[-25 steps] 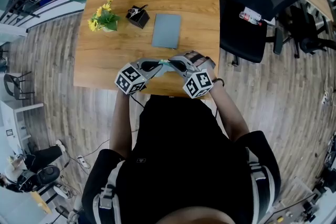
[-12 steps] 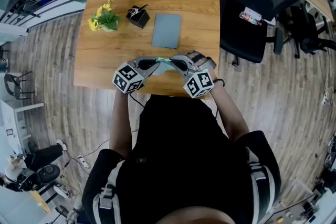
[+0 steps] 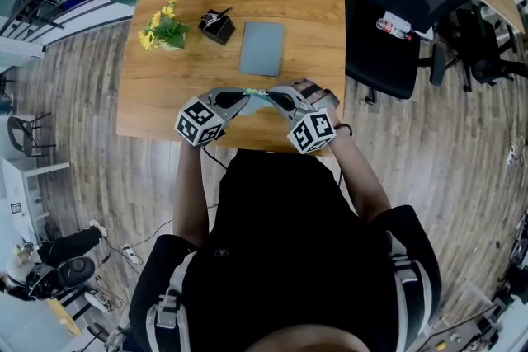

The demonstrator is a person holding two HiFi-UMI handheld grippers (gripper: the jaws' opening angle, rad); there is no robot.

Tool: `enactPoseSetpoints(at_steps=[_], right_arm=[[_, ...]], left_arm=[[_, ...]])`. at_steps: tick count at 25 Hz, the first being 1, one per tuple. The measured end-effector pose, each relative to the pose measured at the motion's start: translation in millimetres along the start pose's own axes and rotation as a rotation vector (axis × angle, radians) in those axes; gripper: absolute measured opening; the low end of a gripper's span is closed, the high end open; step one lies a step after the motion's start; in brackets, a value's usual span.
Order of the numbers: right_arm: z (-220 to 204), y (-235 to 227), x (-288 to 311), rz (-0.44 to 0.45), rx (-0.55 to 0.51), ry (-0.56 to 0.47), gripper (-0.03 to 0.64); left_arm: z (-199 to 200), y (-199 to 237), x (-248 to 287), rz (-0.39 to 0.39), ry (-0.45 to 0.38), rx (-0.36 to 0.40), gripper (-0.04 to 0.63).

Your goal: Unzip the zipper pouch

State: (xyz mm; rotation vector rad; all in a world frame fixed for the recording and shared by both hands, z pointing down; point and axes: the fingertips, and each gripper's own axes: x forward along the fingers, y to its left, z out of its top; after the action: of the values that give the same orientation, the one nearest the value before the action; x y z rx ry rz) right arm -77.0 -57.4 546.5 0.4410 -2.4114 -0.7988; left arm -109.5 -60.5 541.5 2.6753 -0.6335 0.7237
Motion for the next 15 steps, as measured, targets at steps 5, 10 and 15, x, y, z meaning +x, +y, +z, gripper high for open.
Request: enactPoseSetpoints(at_steps=[5,10,15], right_arm=[[-1,1,0,-0.007,-0.011,0.006,0.002],[-1,0,0,-0.009,-0.014,0.008,0.002],[-2,0,0,-0.016,-0.007,0.014,0.002]], left_arm=[[0,1,-2,0.005,-0.001,-0.004,0.006],[2,5,-8,0.017,-0.016,-0.012,0.006],[3,6,-12,0.031,-0.021,-0.012,0.006]])
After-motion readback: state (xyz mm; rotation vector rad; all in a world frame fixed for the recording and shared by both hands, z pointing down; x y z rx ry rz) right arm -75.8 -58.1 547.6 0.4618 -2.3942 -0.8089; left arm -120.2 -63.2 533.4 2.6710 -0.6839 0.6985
